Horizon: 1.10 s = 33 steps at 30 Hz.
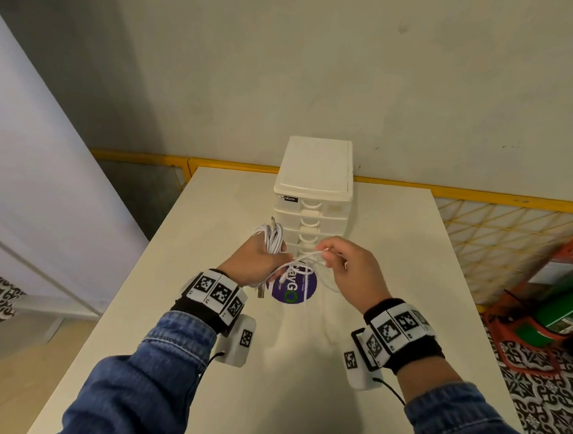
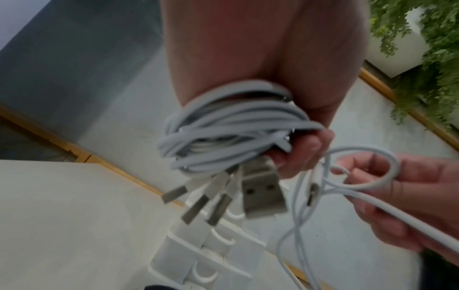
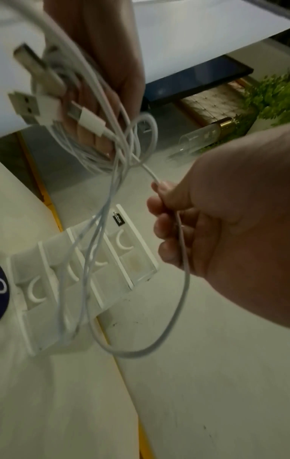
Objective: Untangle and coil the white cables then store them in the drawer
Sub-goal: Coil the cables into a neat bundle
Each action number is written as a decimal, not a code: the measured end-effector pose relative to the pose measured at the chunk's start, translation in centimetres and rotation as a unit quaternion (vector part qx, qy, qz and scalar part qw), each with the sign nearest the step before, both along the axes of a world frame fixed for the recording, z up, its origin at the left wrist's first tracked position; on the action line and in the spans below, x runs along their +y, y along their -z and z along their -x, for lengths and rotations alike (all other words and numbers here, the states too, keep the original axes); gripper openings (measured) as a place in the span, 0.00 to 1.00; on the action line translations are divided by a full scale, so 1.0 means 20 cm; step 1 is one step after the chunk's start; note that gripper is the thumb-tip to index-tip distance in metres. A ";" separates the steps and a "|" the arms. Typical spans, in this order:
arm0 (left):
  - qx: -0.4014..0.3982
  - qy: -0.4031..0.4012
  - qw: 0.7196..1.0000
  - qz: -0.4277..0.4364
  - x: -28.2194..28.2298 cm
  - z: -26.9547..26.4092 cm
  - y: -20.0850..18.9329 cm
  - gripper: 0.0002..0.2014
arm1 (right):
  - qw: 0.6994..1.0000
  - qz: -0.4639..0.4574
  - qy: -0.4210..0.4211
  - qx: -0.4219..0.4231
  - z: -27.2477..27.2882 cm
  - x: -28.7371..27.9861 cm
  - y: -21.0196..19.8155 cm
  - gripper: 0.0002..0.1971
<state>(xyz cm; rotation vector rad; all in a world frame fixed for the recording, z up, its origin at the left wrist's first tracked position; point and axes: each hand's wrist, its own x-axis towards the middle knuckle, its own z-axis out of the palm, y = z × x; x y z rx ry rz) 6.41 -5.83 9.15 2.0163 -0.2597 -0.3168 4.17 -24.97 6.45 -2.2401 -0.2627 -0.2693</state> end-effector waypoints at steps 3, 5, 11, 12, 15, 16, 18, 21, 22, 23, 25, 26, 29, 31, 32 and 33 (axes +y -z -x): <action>-0.008 -0.015 1.000 0.005 -0.01 0.01 0.03 0.14 | 0.999 0.013 -0.026 0.016 0.01 0.04 -0.01 0.07; 0.002 -0.006 1.000 0.010 -0.01 0.01 0.05 0.14 | 0.999 0.032 0.006 0.013 0.01 0.03 0.00 0.06; 0.036 0.009 0.998 0.041 0.01 0.01 0.07 0.17 | 0.991 -0.039 0.115 -0.055 0.00 -0.05 0.01 0.06; 0.040 0.013 0.998 0.038 0.02 0.01 0.07 0.16 | 0.983 -0.075 0.153 -0.069 -0.01 -0.08 0.00 0.07; 0.072 -0.012 0.995 0.061 0.05 0.03 0.11 0.13 | 0.952 -0.134 0.267 -0.059 -0.04 -0.21 -0.03 0.08; 0.079 -0.027 0.994 0.070 0.06 0.03 0.12 0.13 | 0.958 -0.098 0.269 -0.030 -0.05 -0.24 -0.02 0.09; 0.080 -0.039 0.993 0.073 0.05 0.03 0.13 0.14 | 0.972 0.003 0.233 0.040 -0.07 -0.26 0.03 0.11; 0.073 -0.030 0.994 0.073 0.01 0.04 0.11 0.15 | 0.976 0.102 0.184 0.060 -0.04 -0.18 0.12 0.17; 0.074 -0.030 0.994 0.080 0.00 0.03 0.10 0.15 | 0.981 0.109 0.159 0.025 -0.02 -0.15 0.12 0.17; 0.077 -0.032 0.993 0.089 0.00 0.03 0.10 0.15 | 0.988 0.100 0.121 -0.006 -0.01 -0.12 0.11 0.16; 0.077 -0.033 0.991 0.102 0.00 0.03 0.09 0.14 | 0.998 0.068 0.006 0.000 0.00 -0.05 0.07 0.14; 0.076 -0.028 0.991 0.106 0.00 0.03 0.08 0.14 | 0.996 0.065 -0.050 0.024 0.01 -0.02 0.05 0.14; 0.078 -0.013 0.991 0.112 0.00 0.05 0.06 0.13 | 0.988 0.074 -0.125 0.056 0.01 0.05 0.04 0.17; 0.081 -0.002 0.991 0.110 0.01 0.05 0.05 0.13 | 0.992 0.049 -0.110 0.046 0.00 0.07 0.05 0.14; 0.079 0.000 0.991 0.104 0.02 0.05 0.06 0.13 | 0.994 0.019 -0.092 0.053 0.00 0.06 0.06 0.11; 0.073 0.004 0.993 0.095 0.04 0.04 0.05 0.13 | 0.995 -0.016 -0.073 0.068 -0.01 0.05 0.05 0.09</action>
